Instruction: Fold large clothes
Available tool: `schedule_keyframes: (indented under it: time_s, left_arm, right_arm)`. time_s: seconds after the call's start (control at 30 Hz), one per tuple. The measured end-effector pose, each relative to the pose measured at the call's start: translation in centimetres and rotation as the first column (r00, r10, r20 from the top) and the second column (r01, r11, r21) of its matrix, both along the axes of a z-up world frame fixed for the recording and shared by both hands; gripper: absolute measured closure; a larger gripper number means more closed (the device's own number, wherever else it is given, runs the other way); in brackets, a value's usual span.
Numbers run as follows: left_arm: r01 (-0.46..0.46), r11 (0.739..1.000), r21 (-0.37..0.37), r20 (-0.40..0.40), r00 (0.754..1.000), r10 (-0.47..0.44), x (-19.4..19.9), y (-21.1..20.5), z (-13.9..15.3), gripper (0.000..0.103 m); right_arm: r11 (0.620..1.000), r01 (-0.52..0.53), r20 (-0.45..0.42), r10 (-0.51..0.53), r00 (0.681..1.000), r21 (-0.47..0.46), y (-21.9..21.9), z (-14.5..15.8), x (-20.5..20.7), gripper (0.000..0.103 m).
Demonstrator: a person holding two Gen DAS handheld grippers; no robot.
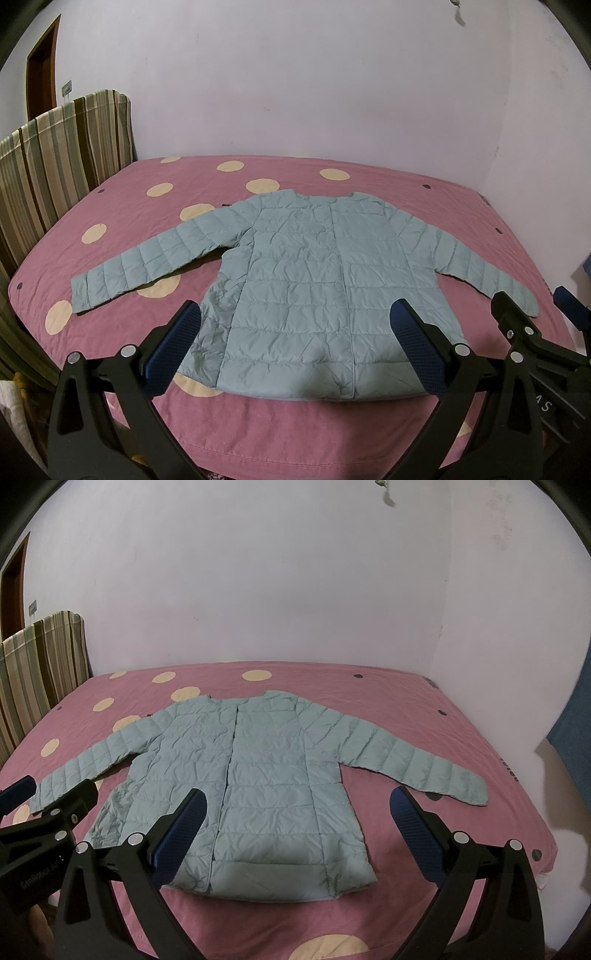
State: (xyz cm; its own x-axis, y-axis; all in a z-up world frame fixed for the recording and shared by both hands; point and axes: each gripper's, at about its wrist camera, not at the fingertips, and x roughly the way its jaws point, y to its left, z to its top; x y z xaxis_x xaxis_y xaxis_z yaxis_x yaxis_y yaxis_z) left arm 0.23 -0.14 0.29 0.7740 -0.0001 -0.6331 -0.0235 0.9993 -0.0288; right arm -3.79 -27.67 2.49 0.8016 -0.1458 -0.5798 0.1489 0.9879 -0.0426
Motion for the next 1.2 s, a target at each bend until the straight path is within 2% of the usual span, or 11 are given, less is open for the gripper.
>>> schedule_keyframes:
  time_s: [1.07,1.2]
  left_arm:
    - [0.011,1.0,0.0,0.005,1.0,-0.011,0.1,-0.3,-0.5,0.002]
    - [0.01,1.0,-0.003,0.001,1.0,-0.01,-0.3,-0.6,-1.9,0.002]
  right_arm:
    - [1.0,0.002,-0.005,-0.002,1.0,-0.001,-0.4,-0.5,0.2,0.004]
    - [1.0,0.001,-0.006,-0.001,1.0,-0.001,0.3,-0.7,0.2,0.004]
